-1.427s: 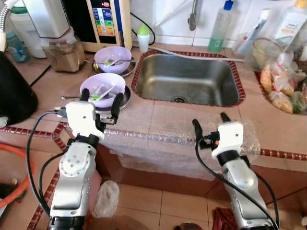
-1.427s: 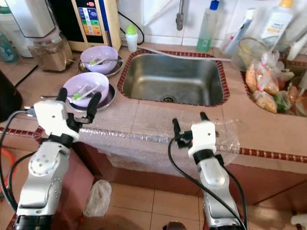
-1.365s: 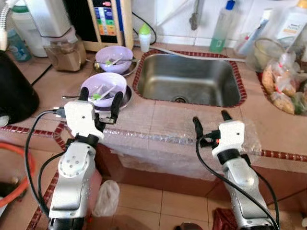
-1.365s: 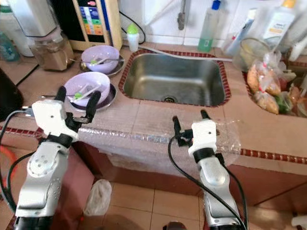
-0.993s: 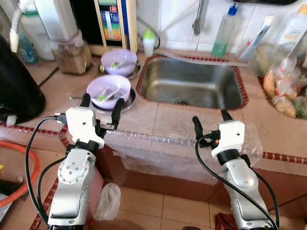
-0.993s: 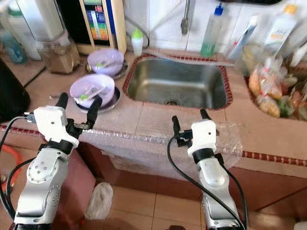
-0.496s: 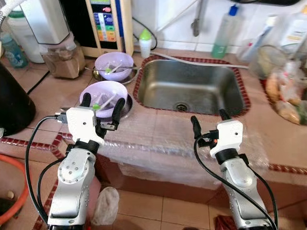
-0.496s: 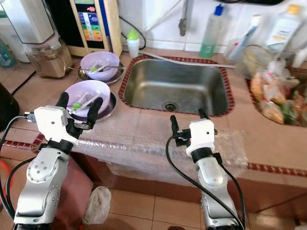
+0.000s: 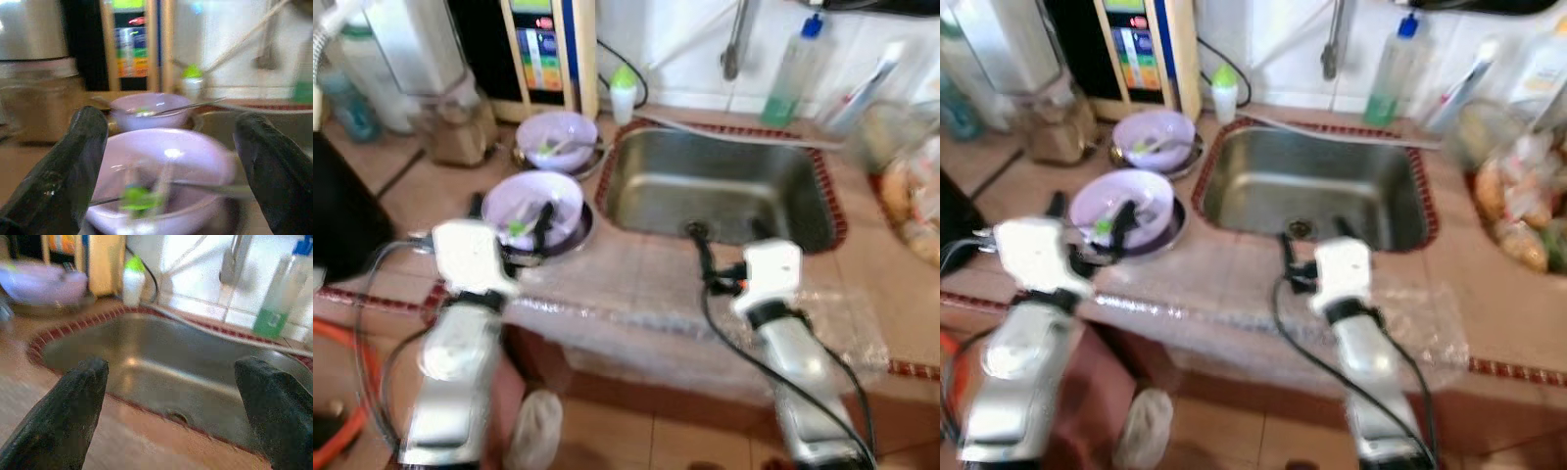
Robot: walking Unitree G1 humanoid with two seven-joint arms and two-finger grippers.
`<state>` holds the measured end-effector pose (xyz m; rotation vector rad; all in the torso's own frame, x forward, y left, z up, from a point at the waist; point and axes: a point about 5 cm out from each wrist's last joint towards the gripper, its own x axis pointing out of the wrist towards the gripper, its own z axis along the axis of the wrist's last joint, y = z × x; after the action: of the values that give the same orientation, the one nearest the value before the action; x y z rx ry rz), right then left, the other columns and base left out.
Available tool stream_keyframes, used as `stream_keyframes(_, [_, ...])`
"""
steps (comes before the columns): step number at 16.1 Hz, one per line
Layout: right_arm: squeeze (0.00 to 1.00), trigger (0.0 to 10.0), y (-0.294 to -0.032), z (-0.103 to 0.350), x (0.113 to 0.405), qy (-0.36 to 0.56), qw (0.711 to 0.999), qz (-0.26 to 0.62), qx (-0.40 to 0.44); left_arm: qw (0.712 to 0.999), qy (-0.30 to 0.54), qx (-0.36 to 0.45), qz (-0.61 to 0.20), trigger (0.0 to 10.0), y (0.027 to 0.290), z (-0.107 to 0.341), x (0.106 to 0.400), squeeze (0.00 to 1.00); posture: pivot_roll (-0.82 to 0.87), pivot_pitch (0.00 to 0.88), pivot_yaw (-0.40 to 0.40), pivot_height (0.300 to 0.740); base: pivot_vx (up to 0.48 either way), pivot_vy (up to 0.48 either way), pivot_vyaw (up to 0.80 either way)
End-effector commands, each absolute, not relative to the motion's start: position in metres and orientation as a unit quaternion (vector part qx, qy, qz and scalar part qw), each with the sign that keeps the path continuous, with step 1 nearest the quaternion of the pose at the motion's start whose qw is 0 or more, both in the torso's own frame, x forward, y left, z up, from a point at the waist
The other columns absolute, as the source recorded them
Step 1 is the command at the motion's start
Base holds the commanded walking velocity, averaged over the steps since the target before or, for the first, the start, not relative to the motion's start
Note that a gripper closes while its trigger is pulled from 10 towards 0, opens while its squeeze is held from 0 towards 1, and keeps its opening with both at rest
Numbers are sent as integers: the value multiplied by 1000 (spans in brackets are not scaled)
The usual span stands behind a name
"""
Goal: Kitchen organization
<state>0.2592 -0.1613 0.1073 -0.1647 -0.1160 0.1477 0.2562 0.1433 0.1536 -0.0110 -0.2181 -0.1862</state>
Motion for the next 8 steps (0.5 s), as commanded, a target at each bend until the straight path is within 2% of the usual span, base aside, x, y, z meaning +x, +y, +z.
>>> stream_keyframes(1, [0, 10000, -154, 112, 263, -68, 991, 84, -77, 990, -109, 19, -83, 10000, 153, 153, 251, 0, -64, 0, 26, 740, 0, 0, 0])
stream_keyframes(8, [0, 10000, -155, 108, 260, -57, 991, 97, -76, 993, -72, 10, -96, 10000, 154, 128, 243, 0, -58, 3, 7, 740, 0, 0, 0])
